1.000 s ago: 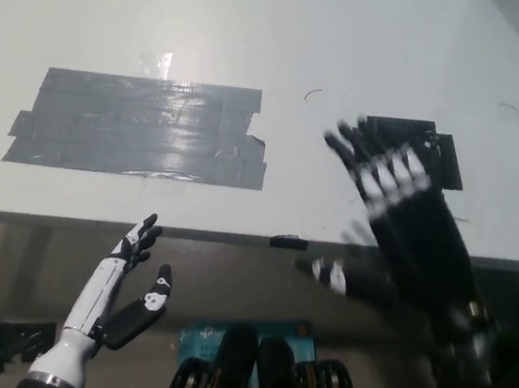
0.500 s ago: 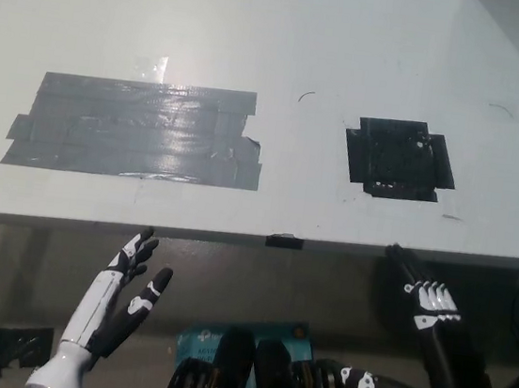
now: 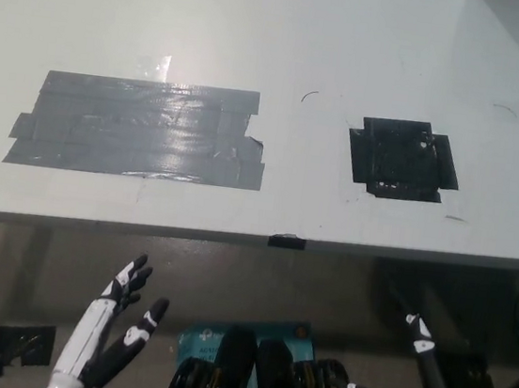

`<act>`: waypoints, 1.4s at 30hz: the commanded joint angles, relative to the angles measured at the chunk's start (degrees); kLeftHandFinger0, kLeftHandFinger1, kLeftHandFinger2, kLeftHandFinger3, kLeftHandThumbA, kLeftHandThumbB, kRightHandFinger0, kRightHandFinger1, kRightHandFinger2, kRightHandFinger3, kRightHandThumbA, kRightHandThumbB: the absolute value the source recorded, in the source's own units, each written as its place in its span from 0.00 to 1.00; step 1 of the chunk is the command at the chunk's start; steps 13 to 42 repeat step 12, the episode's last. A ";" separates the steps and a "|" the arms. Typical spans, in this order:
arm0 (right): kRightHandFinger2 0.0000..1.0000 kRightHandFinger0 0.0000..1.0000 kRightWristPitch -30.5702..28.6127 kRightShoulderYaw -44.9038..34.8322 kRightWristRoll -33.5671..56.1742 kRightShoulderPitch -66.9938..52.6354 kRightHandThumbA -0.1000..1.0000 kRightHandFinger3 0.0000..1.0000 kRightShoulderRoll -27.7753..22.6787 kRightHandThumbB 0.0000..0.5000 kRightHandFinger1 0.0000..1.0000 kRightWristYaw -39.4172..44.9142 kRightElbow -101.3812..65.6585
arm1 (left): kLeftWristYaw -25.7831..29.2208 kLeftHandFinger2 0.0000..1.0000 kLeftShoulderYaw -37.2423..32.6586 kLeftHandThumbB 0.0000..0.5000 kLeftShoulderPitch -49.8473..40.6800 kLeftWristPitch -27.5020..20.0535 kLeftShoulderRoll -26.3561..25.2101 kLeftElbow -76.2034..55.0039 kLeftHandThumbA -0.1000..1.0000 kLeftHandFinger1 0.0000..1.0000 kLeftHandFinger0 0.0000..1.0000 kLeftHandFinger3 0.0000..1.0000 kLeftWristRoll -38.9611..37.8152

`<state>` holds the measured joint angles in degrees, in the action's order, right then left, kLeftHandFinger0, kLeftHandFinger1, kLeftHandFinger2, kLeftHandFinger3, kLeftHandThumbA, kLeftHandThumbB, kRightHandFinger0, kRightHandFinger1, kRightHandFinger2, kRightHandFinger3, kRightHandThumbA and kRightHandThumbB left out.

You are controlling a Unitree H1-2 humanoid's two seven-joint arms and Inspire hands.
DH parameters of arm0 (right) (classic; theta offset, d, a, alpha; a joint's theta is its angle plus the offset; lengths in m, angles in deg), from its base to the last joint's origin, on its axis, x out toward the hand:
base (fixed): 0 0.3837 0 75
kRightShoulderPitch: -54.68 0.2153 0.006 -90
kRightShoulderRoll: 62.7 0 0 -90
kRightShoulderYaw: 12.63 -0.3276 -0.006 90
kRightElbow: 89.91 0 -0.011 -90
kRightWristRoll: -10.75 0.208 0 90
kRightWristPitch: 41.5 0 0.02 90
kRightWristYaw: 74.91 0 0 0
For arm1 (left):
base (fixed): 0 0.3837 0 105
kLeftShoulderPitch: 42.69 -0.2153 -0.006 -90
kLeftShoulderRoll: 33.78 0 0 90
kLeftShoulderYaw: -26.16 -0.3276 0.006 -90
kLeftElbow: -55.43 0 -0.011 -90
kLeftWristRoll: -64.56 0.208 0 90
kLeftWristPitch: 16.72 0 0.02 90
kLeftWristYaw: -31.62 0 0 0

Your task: A stack of plates is kept in the middle of the desk close to the robot and the robot grabs the stack with its right hand, picks it up and hands it to a person.

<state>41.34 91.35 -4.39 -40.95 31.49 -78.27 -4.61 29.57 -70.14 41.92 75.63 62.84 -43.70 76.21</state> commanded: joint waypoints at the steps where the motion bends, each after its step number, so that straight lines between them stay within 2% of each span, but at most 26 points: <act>1: 1.00 1.00 -0.19 -0.75 6.57 -0.76 1.00 1.00 0.46 0.77 1.00 4.25 -0.19 | -0.02 1.00 -0.24 0.00 -1.09 -4.10 0.10 -1.56 0.86 1.00 1.00 1.00 -0.36; 2: 1.00 1.00 -0.47 -0.80 6.75 -0.79 1.00 1.00 0.49 0.77 1.00 4.53 -0.05 | 0.08 1.00 -0.22 0.00 -1.16 -4.41 0.09 -1.39 0.86 1.00 1.00 1.00 -0.20; 3: 1.00 1.00 -0.38 -0.83 6.84 -0.85 1.00 1.00 0.53 0.77 1.00 4.79 0.00 | 0.18 1.00 -0.14 0.00 -1.27 -4.42 0.16 -1.25 0.95 1.00 1.00 1.00 -0.13; 5: 1.00 1.00 -0.46 -0.83 7.18 -1.03 1.00 1.00 0.55 0.78 1.00 5.26 0.20 | 0.29 1.00 -0.06 0.00 -1.59 -4.68 0.31 -1.01 1.00 1.00 1.00 1.00 -0.25; 10: 1.00 1.00 -0.29 -1.02 7.12 -1.28 1.00 1.00 0.66 0.77 1.00 5.66 0.06 | 0.30 1.00 0.14 0.01 -1.91 -4.83 0.57 -0.81 1.00 1.00 1.00 1.00 -0.47; 11: 1.00 1.00 -0.26 -1.08 7.18 -1.42 1.00 1.00 0.75 0.77 1.00 5.72 -0.04 | 0.39 1.00 0.23 0.05 -2.07 -5.06 0.65 -0.71 1.00 1.00 1.00 1.00 -0.52; 42: 1.00 1.00 -0.26 -1.08 7.18 -1.42 1.00 1.00 0.75 0.77 1.00 5.72 -0.04 | 0.39 1.00 0.23 0.05 -2.07 -5.06 0.65 -0.71 1.00 1.00 1.00 1.00 -0.52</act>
